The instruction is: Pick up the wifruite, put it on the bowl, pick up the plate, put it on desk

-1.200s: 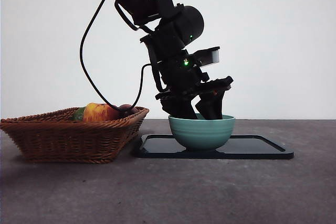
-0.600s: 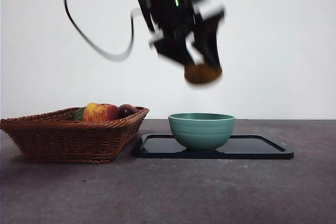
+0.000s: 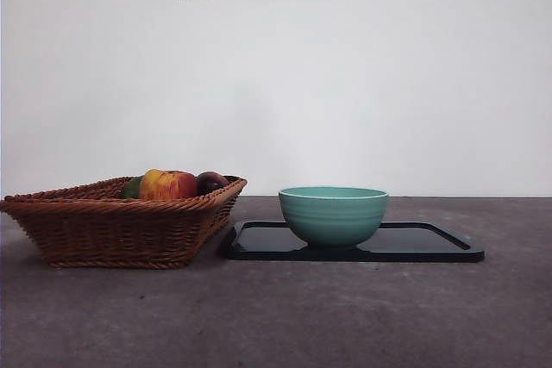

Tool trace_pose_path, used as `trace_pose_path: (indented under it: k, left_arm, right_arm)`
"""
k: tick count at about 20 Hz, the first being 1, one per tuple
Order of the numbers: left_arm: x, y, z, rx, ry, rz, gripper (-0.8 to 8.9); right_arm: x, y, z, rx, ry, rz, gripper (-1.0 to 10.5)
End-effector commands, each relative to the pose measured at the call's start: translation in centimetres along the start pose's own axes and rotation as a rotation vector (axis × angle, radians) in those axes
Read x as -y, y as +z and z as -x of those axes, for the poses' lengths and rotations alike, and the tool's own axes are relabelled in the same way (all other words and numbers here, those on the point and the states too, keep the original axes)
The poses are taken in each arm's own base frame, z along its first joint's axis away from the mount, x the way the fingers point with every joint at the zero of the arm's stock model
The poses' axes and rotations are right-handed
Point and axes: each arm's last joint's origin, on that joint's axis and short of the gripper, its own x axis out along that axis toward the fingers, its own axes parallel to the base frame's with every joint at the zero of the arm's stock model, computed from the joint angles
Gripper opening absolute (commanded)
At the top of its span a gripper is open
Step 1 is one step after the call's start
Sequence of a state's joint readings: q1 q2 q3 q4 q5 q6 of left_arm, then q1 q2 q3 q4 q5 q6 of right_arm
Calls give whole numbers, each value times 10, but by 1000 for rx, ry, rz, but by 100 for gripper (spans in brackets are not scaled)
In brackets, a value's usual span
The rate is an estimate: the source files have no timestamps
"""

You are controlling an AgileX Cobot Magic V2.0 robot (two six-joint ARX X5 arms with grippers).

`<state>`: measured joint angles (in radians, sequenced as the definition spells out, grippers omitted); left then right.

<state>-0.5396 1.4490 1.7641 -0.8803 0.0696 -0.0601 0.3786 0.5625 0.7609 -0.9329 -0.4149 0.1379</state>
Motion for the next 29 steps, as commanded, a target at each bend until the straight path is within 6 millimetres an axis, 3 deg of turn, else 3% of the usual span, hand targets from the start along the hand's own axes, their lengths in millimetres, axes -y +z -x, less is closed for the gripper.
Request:
trace_pose_path:
  k: [1, 5, 12, 18, 24, 29]
  left_arm:
    - [-9, -5, 3, -28, 34, 46, 240]
    - [-28, -35, -12, -76, 92, 144, 240]
    - [-46, -100, -71, -141, 214, 276, 239]
    - [-56, -155, -116, -228, 298, 285, 240]
    - [-63, -177, -158, -296, 304, 271, 240]
    - [-66, -189, -178, -336, 316, 248, 248]
  right_arm:
    - [-1, 2, 1, 13, 2, 25, 214]
    - [-1, 2, 1, 13, 2, 25, 214]
    - [-1, 2, 1, 13, 2, 25, 214]
    - [-1, 2, 1, 13, 2, 29, 214]
    - [-1, 2, 1, 12, 2, 28, 214]
    - [-1, 2, 1, 12, 2, 27, 214]
